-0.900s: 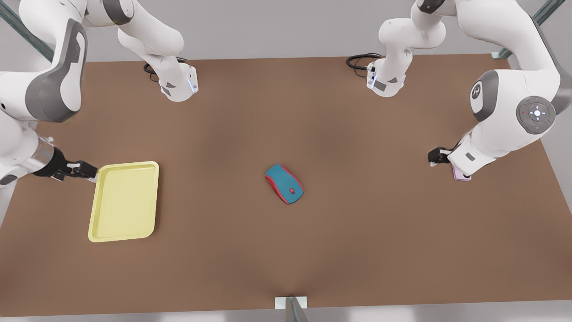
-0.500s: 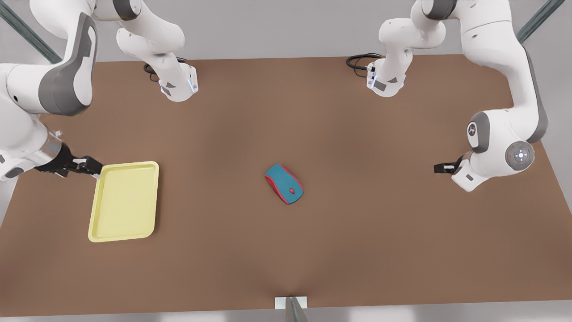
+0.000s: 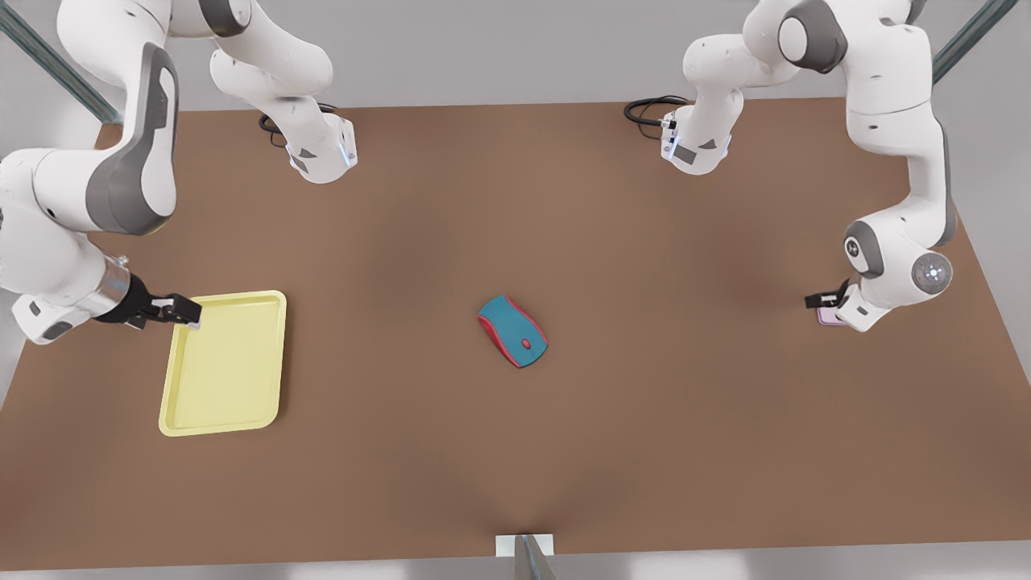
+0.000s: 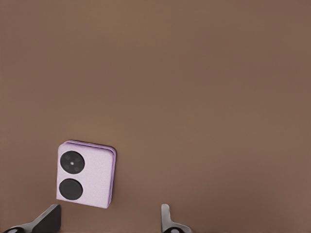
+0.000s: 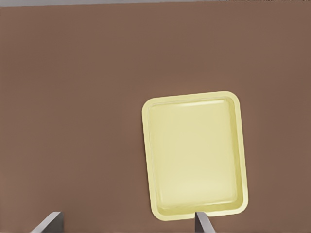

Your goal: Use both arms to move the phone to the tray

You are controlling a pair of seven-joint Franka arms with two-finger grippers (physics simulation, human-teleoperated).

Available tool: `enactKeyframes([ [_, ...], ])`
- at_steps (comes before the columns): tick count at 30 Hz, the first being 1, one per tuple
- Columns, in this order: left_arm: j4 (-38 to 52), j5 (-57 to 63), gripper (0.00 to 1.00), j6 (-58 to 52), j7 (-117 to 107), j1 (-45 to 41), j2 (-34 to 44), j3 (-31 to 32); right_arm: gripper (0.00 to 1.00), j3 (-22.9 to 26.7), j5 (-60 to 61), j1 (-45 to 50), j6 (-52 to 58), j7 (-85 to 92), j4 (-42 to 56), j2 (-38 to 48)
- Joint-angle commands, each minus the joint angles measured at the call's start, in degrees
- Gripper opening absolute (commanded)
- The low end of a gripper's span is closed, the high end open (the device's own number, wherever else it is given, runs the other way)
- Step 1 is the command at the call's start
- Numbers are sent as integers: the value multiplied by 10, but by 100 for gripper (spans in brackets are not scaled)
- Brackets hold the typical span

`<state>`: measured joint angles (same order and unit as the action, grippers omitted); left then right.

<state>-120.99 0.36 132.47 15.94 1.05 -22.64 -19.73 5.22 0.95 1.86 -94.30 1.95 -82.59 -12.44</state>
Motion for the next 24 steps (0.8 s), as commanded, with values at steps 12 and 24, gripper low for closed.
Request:
enactKeyframes([
  [12,1,-32,100,111,368,32,-59,-14,100,0,-37,8,-15,36,11,-5],
  [24,2,-72,100,112,389,40,-90,-14,100,1,-34,3,12,54,69,-55],
])
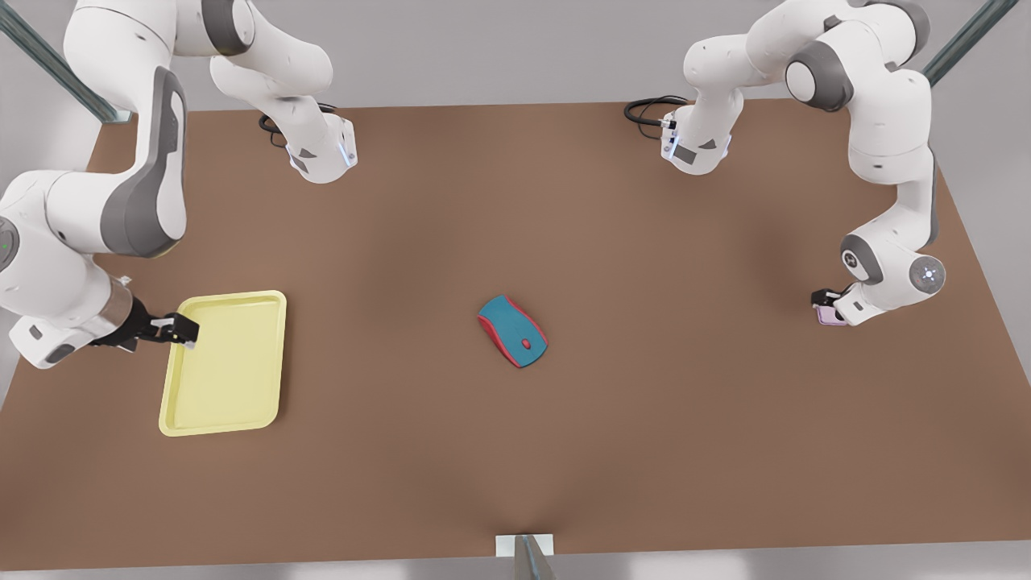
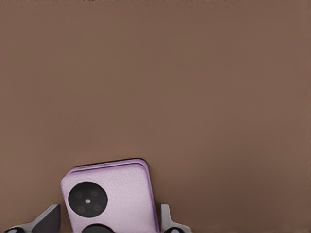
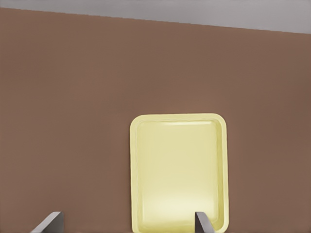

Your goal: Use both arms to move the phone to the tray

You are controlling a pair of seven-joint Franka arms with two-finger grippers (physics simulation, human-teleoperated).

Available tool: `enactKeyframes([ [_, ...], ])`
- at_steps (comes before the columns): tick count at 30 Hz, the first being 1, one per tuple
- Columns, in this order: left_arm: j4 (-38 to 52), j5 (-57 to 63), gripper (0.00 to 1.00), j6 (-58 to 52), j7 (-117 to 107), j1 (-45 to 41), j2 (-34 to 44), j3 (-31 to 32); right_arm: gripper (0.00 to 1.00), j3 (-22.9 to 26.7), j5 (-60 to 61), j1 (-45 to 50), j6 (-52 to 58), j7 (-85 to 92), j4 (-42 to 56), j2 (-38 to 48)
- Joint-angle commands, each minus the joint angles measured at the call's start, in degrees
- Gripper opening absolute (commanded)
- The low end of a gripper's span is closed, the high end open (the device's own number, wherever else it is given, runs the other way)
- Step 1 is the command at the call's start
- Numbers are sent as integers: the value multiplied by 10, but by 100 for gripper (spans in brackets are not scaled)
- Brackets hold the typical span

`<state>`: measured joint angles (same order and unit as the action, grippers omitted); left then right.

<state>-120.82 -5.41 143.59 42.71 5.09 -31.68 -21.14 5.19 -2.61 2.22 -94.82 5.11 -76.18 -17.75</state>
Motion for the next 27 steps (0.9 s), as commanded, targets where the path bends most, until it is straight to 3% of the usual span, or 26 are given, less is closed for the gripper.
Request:
enactKeyframes([
  [1,1,-21,100,-1,121,0,0,0,100,0,3,-3,15,23,0,2],
  [6,1,-23,90,-2,120,0,0,0,100,-3,7,6,-4,29,-14,15],
  [12,3,-42,90,-6,116,0,1,0,100,-3,8,2,-1,29,-8,15],
  [17,4,-43,80,-7,103,0,0,3,100,-4,3,7,-1,24,-10,13],
  [27,5,-43,76,-18,57,0,1,8,100,-4,2,9,-5,20,-11,12],
])
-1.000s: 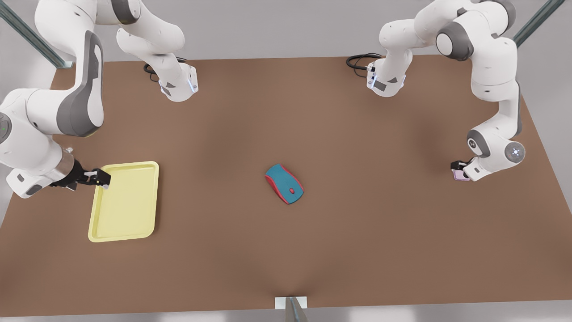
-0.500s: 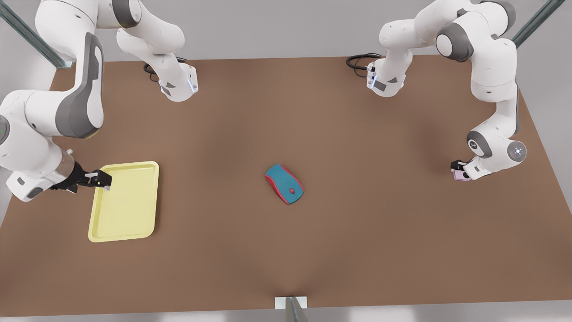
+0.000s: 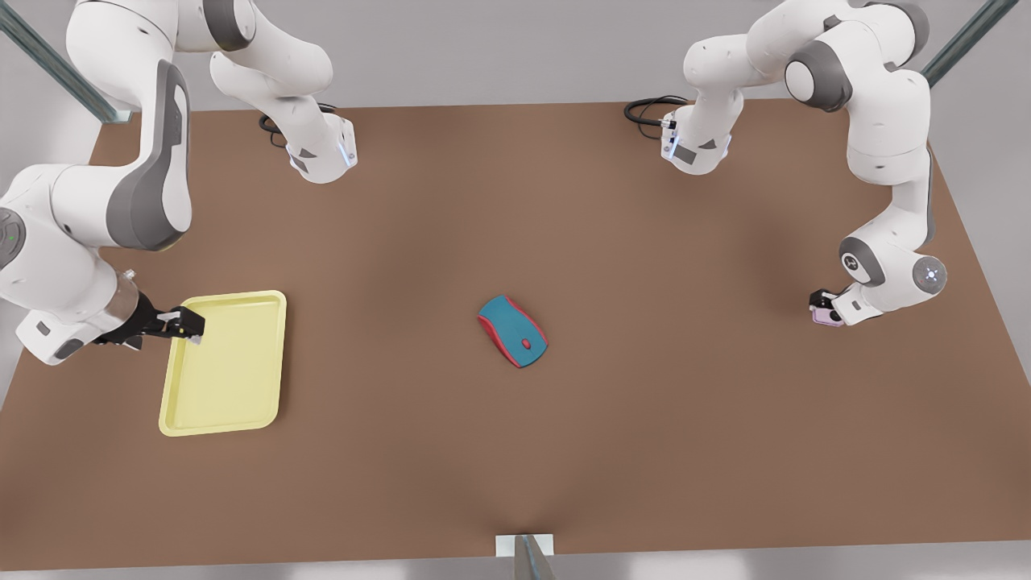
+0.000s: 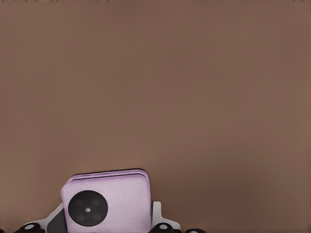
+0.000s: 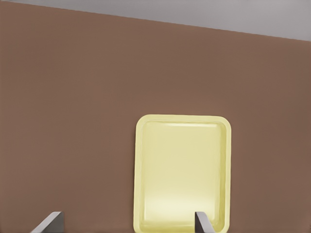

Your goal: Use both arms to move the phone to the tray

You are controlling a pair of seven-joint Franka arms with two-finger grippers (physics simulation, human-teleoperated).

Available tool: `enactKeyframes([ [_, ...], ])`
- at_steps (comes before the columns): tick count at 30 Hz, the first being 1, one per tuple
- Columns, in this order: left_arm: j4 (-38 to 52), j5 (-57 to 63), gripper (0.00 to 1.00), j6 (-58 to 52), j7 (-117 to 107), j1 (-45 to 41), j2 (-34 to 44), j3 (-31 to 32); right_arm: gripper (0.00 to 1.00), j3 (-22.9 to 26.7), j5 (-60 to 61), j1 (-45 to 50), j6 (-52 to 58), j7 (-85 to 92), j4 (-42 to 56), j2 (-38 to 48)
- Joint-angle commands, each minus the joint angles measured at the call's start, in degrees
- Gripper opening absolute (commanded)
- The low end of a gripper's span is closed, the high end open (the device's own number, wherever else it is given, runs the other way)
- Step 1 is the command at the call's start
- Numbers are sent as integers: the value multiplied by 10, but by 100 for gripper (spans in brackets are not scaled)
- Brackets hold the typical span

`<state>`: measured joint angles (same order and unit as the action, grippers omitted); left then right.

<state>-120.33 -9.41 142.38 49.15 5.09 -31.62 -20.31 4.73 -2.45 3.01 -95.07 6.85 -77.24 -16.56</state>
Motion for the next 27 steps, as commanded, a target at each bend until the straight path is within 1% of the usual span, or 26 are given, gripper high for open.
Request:
enactKeyframes([
  [1,1,-3,76,-8,-7,0,1,0,100,0,5,1,0,3,2,1],
  [6,4,-3,75,-9,-13,-1,2,0,100,3,10,-5,-28,4,1,-2],
  [7,19,-3,75,-31,-13,-1,2,1,100,3,11,-6,-28,3,-1,-3],
  [10,23,-3,75,-54,-35,-17,20,2,100,4,14,-8,-33,3,-1,-5],
  [13,27,-3,75,-67,-86,-71,48,1,100,4,13,-4,-31,3,-3,-5],
  [16,72,-3,75,-134,-159,-134,52,1,100,3,14,-6,-34,3,-3,-8],
  [20,89,-3,74,-155,-353,-277,55,2,100,3,12,-8,-40,7,-11,-12],
  [21,105,-3,74,-160,-393,-304,49,2,100,3,12,-1,-48,7,-20,-11],
  [22,142,-3,74,-177,-444,-317,36,19,100,1,12,0,-64,7,-38,-6],
  [24,227,-3,74,-224,-558,-318,4,80,100,1,12,0,-64,7,-55,5],
  [25,259,-3,74,-229,-600,-318,-11,103,100,1,12,8,-64,7,-63,8],
  [27,334,-2,74,-273,-682,-319,-40,150,100,0,7,8,-77,8,-84,19],
])
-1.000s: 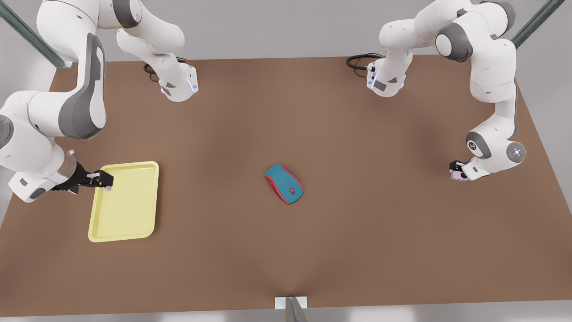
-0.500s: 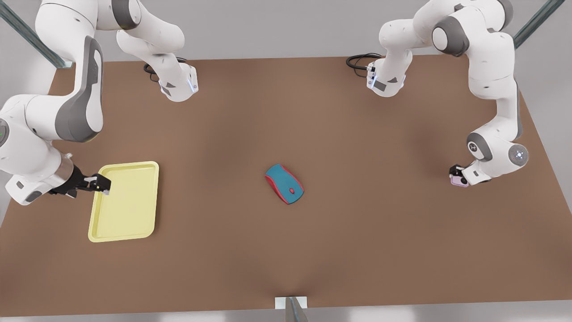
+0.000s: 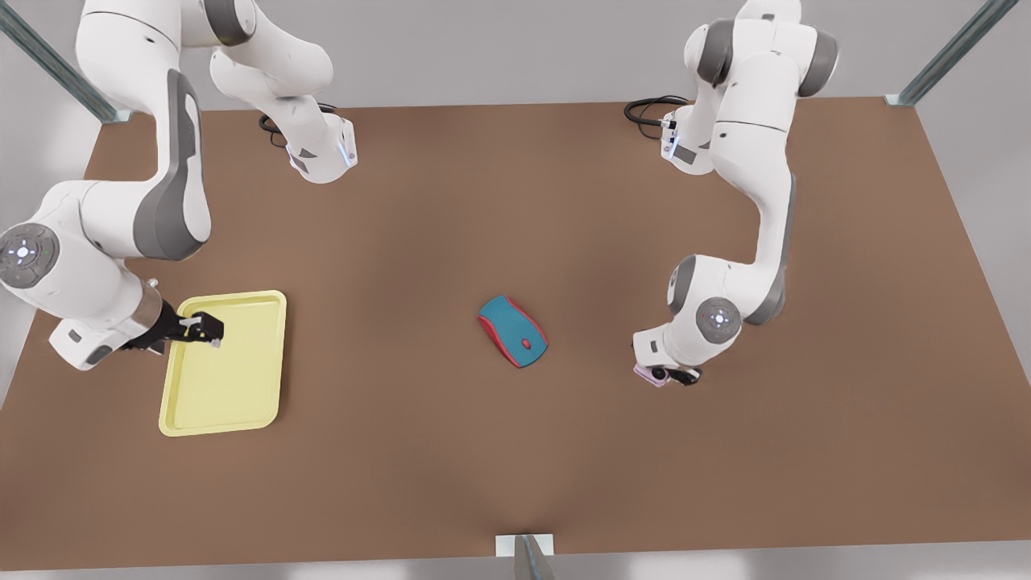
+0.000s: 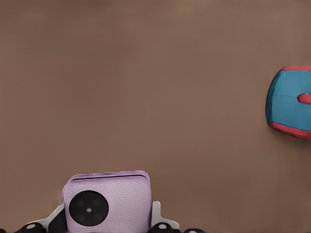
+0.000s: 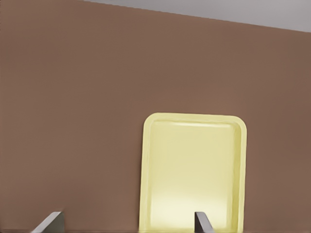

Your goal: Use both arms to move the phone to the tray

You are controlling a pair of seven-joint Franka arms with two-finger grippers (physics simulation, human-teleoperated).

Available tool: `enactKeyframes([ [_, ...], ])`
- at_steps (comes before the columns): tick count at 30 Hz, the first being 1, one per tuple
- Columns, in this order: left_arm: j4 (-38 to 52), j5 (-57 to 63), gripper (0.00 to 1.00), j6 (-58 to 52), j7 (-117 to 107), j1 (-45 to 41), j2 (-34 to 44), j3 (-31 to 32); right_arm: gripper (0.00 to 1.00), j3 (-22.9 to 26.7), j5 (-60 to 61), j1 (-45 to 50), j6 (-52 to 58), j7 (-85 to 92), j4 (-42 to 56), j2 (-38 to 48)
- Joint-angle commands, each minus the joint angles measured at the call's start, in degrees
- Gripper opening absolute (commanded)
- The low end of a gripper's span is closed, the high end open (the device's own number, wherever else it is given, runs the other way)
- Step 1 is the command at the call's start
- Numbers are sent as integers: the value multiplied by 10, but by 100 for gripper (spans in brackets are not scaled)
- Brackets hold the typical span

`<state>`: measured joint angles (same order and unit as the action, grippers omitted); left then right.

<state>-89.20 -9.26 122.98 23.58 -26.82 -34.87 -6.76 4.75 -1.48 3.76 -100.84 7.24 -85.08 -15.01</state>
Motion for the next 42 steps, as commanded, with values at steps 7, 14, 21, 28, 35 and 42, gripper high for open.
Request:
enactKeyframes([
  [7,224,-4,73,-67,-603,-61,-135,90,100,-1,-6,1,-19,3,-24,10],
  [14,262,-5,73,100,-727,-72,-184,106,100,-1,-6,0,-20,2,-28,10],
  [21,300,-4,73,244,-807,-61,-246,111,100,-3,-6,0,-19,2,-25,7],
  [28,328,-4,73,328,-833,-71,-310,112,100,-3,-7,-1,-20,2,-24,5],
  [35,337,-4,82,379,-841,-106,-335,113,100,-3,-6,-1,-19,3,-24,6],
  [42,338,-3,100,379,-864,-102,-313,111,100,-3,-5,-2,-20,1,-23,5],
])
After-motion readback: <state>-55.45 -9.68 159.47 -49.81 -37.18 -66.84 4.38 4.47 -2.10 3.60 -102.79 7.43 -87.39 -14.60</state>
